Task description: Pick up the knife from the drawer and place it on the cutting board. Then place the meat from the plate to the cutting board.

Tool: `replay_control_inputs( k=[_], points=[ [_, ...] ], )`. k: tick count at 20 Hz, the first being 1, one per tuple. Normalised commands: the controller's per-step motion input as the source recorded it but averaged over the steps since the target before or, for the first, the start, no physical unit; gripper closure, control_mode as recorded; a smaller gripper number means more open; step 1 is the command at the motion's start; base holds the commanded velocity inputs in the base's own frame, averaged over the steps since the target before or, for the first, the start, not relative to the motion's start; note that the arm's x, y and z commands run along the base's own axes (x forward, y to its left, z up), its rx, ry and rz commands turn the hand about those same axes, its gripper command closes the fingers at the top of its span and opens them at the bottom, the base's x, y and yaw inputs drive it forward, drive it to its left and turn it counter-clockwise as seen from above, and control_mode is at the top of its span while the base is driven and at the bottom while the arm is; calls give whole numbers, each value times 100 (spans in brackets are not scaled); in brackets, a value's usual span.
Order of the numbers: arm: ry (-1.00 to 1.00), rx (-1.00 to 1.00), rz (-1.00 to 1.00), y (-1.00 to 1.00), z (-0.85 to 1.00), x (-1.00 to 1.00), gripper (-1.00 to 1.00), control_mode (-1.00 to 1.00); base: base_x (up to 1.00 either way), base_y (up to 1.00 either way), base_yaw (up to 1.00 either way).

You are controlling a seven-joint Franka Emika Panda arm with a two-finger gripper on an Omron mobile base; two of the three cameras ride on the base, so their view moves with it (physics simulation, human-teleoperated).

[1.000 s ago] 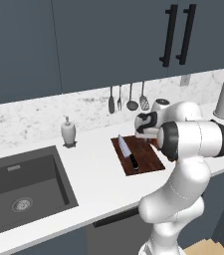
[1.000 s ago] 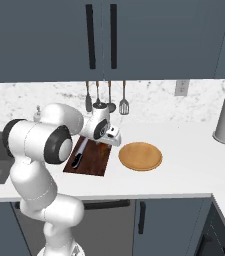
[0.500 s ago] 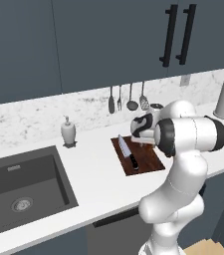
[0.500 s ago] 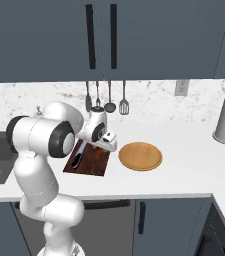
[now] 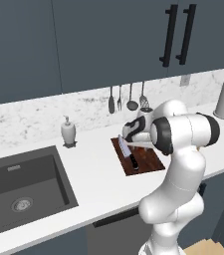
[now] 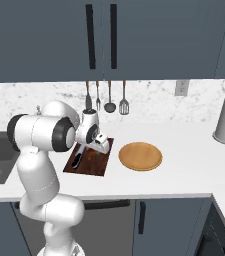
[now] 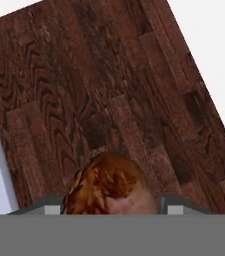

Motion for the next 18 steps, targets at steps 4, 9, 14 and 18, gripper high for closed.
replay_control_inputs(
  k=[4, 9, 14, 18],
  points=[
    [0, 0, 0, 1, -1, 0, -100, -100, 0, 0, 0],
    [0, 0, 0, 0, 1, 0, -100, -100, 0, 0, 0],
    [0, -1, 0, 0, 26, -2, -100, -100, 0, 0, 0],
    [-1, 0, 0, 0, 42, -48, -100, -100, 0, 0, 0]
  ],
)
